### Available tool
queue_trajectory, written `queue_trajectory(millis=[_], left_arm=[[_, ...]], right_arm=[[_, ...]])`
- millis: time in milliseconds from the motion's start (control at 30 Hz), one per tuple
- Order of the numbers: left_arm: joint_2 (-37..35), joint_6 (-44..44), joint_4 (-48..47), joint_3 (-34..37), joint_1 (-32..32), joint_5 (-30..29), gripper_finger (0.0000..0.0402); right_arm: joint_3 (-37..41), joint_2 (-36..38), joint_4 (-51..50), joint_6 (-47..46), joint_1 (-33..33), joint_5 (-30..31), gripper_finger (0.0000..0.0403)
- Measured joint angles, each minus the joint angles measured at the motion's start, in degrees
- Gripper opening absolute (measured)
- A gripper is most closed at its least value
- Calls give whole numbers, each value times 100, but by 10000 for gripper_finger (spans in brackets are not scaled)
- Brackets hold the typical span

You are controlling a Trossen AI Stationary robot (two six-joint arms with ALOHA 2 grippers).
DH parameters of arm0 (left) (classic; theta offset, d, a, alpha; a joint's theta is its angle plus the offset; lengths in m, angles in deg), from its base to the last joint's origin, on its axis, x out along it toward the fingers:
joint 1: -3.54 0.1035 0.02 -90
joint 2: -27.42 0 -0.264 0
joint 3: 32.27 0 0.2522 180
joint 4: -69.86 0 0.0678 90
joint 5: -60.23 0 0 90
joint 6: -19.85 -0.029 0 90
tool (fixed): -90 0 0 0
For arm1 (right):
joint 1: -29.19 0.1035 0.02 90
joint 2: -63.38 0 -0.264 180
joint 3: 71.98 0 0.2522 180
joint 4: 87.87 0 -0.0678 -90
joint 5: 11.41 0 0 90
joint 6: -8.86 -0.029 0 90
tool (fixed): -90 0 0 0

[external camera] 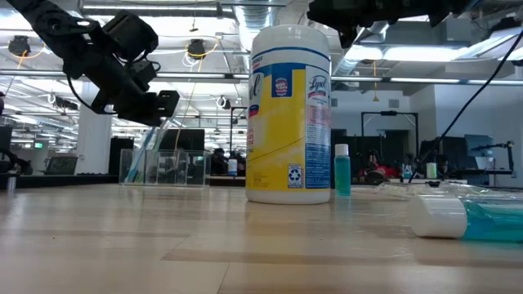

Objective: Pick & Place toothbrushing station
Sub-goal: Put the top blue toothbrush into the transparent organizer, then put the bottom orange toothbrush into the transparent organizer

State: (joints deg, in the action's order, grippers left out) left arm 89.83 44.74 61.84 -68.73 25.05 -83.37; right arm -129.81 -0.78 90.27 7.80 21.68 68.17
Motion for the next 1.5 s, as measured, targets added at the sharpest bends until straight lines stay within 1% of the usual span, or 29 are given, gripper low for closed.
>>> queue_trajectory(millis=[200,300,400,567,733,900,967,1133,1200,1367,1500], left_arm=[[0,20,-11,0,0,2,132],[-41,16,-16,0,0,-37,149],[-148,-43,-18,0,0,-50,155],[-516,-72,-26,-2,-2,-52,156],[-892,-355,-47,-3,-57,-55,151],[-1208,-480,-50,-2,-215,-51,146],[-1330,-503,-49,-2,-324,47,144],[-1524,-558,-52,-2,-758,469,139],[-1528,-531,-47,-4,-997,562,137],[-1514,-323,-47,-4,-1563,565,135],[-1512,-279,-42,-4,-1944,568,135]], right_arm=[[0,0,4,0,0,0,77],[0,0,4,0,0,0,77],[0,0,4,0,0,0,77],[0,0,2,0,0,0,77],[0,0,-104,-2,0,0,77],[0,0,-140,-1,-2,0,77],[0,0,-140,-2,-7,0,77],[0,0,-265,-7,-7,24,77],[0,0,-427,-42,-7,151,77],[2,2,-1077,-132,-44,747,77],[2,2,-1357,-434,-211,828,77]])
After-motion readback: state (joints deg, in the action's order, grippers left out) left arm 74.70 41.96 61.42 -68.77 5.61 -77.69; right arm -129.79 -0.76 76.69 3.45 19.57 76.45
